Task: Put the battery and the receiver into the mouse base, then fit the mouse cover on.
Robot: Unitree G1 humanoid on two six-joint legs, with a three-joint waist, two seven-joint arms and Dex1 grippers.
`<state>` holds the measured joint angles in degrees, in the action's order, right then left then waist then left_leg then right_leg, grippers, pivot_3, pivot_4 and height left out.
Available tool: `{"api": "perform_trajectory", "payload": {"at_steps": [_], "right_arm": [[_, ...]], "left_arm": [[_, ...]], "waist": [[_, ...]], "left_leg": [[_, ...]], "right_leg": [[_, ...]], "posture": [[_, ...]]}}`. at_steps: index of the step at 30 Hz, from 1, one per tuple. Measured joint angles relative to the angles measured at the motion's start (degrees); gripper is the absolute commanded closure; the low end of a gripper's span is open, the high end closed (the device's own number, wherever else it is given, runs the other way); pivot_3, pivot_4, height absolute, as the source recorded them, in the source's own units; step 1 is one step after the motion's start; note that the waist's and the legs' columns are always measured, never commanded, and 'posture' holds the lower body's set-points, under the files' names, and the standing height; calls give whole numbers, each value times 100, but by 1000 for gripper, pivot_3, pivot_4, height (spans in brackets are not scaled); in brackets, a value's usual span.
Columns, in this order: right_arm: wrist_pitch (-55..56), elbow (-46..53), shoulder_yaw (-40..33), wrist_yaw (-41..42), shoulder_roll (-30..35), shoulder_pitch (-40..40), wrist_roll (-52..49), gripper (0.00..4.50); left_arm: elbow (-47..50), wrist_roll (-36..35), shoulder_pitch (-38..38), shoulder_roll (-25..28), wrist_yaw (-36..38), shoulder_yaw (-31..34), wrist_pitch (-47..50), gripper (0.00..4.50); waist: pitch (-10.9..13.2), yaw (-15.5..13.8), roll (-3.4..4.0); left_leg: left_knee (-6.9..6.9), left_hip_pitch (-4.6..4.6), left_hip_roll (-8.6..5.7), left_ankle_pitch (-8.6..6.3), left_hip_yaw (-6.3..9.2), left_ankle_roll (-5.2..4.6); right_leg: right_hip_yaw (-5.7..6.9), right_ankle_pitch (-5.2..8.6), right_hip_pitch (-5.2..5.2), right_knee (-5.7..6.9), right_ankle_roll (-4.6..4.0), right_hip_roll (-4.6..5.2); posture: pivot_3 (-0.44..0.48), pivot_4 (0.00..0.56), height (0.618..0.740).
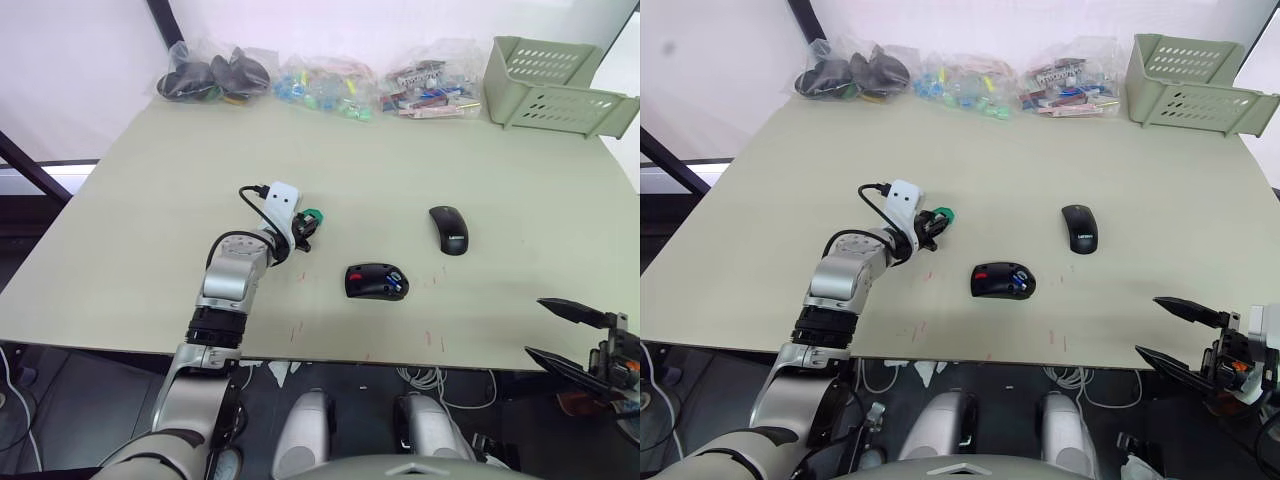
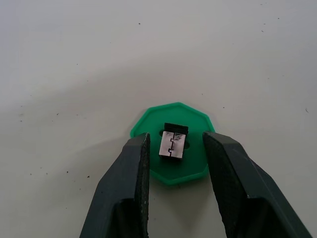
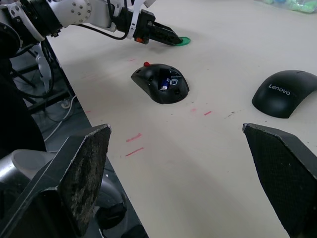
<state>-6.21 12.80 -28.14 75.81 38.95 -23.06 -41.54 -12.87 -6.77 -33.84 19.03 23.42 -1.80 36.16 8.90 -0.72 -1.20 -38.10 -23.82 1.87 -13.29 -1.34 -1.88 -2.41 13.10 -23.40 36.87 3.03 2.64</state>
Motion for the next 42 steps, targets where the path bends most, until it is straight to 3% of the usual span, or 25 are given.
{"api": "perform_trajectory", "payload": {"at_steps": [8,9,10,24,28,42], "right_arm": [[0,2,19,-4,0,2,1,0],[0,10,19,-8,0,2,2,0],[0,17,19,-9,0,1,2,0],[-1,39,66,-105,-34,39,5,0],[-8,60,73,-113,-34,75,5,0],[-289,418,102,-536,-105,336,-153,0]], "left_arm": [[36,-5,1,23,6,0,60,2676],[42,-6,1,27,7,0,67,3244],[42,-6,2,31,7,0,72,3480],[80,-10,25,74,8,2,91,3480],[85,-14,27,76,9,5,90,4492],[426,-216,145,179,407,128,-100,4490]], "waist": [[0,0,0],[0,0,0],[0,0,0],[0,0,0],[0,0,0],[0,7,0]], "left_leg": [[0,0,0,0,0,0],[0,0,0,0,0,0],[0,0,0,0,0,0],[0,0,0,0,0,0],[0,0,0,0,0,0],[0,-1,2,0,0,0]], "right_leg": [[0,0,0,0,0,0],[0,0,0,0,0,0],[0,0,0,0,0,0],[0,0,0,0,0,0],[0,0,0,0,0,0],[0,-1,-1,0,-1,0]], "posture": [[0,150,740],[0,150,740],[0,150,740],[0,150,740],[0,150,740],[0,150,740]]}}
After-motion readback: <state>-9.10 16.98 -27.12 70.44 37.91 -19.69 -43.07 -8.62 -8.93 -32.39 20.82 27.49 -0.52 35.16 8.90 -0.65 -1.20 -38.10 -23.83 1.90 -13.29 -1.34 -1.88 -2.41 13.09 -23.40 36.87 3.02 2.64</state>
